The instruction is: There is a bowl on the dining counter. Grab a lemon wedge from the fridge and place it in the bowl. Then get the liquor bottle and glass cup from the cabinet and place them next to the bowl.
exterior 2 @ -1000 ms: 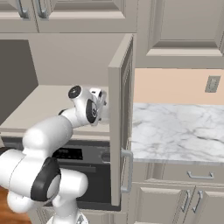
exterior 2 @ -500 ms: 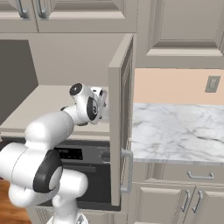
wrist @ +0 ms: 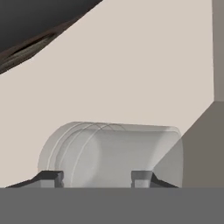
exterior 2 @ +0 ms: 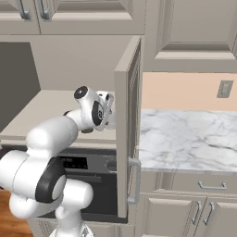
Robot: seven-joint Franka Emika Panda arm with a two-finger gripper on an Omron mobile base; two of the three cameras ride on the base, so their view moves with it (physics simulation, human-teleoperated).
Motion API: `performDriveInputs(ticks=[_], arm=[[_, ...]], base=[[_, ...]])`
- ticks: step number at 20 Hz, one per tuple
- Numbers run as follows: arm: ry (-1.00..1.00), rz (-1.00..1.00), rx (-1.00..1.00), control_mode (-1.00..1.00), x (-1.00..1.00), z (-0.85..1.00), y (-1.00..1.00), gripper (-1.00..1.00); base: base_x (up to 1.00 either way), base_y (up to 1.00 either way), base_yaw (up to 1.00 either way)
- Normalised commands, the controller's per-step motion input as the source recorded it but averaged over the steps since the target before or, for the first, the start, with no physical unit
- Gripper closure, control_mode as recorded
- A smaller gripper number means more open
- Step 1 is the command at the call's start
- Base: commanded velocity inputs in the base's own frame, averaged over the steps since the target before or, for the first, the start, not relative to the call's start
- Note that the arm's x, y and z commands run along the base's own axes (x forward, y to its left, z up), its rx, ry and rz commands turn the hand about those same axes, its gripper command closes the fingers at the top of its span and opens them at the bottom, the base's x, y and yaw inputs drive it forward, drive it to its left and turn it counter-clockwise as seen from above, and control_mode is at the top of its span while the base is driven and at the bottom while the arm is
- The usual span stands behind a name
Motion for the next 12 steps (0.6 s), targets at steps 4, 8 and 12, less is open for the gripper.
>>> performDriveInputs(ticks=[4,8,12], arm=[[-0.02,0.00,0.00,-1.00,-0.22,0.00,0.00,1.00],[-0.09,0.00,0.00,-1.00,-0.36,0.17,0.00,1.00],[-0.16,0.00,0.00,-1.00,-0.68,0.55,0.00,1.00]], base=[[0.00,0.00,0.00],[0.00,0.00,0.00],[0.00,0.00,0.00]])
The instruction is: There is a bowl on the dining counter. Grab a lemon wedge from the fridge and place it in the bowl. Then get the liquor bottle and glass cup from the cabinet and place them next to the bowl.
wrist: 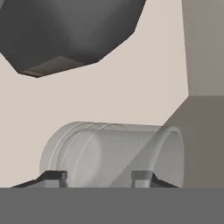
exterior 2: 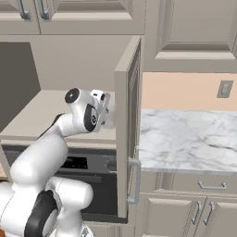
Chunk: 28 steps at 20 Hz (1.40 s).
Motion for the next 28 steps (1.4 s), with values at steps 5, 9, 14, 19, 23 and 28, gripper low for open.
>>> performDriveInputs(ticks=[5,9,14,19,23,28], arm=[[-0.16,0.00,0.00,-1.00,-0.83,0.95,0.03,1.00],[0.00,0.00,0.00,-1.00,-0.95,1.00,0.00,1.00],[0.00,0.01,0.02,-1.00,-1.00,0.92,0.00,1.00],[0.00,0.06,0.01,-1.00,-0.99,0.48,0.31,1.00],[0.00,0.11,0.00,-1.00,-0.94,0.18,0.66,1.00],[0.00,0.10,0.00,-1.00,-0.93,0.25,0.53,1.00]], base=[[0.00,0.00,0.00],[0.00,0.00,0.00],[0.00,0.00,0.00],[0.00,0.00,0.00],[0.00,0.00,0.00],[0.00,0.00,0.00]])
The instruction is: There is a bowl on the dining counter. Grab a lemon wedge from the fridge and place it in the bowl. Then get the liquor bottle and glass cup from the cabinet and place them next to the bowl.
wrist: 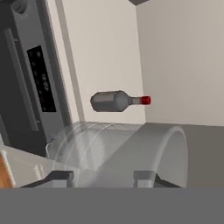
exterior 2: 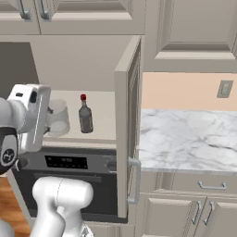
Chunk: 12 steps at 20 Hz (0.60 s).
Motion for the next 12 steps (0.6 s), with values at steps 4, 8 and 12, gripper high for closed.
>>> performDriveInputs(ticks=[4,8,12], arm=[[0.00,0.10,0.00,-1.00,-0.95,0.20,0.31,1.00],[0.00,0.13,0.00,-1.00,-0.84,0.02,0.19,1.00],[0.00,0.08,0.00,1.00,-0.40,0.00,0.00,1.00]], base=[[0.00,0.00,0.00],[0.00,0.00,0.00],[-0.46,0.03,0.05]])
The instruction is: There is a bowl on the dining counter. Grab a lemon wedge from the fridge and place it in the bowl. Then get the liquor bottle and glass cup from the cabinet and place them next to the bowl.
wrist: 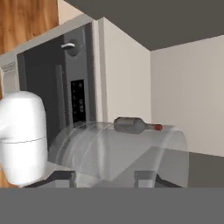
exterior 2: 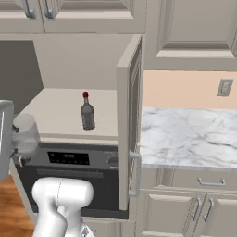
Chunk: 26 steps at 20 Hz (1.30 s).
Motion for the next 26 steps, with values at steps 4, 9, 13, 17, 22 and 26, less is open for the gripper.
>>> performDriveInputs(ticks=[4,9,13,17,22,26], arm=[[0.00,0.00,0.00,1.00,0.00,0.00,0.00,1.00],[0.00,0.00,0.00,1.00,0.00,0.00,0.00,1.00],[0.00,0.00,0.00,1.00,0.00,0.00,0.00,1.00],[0.00,0.00,0.00,1.00,0.00,0.00,0.00,1.00],[0.00,0.00,0.00,1.00,0.00,0.00,0.00,1.00],[0.00,0.00,0.00,1.00,0.00,0.00,0.00,1.00]], base=[[-1.00,0.00,0.06],[-1.00,0.00,0.02],[-1.00,0.00,0.00],[-0.98,0.00,-0.11],[-0.81,-0.09,-0.42],[-0.69,-0.16,-0.56]])
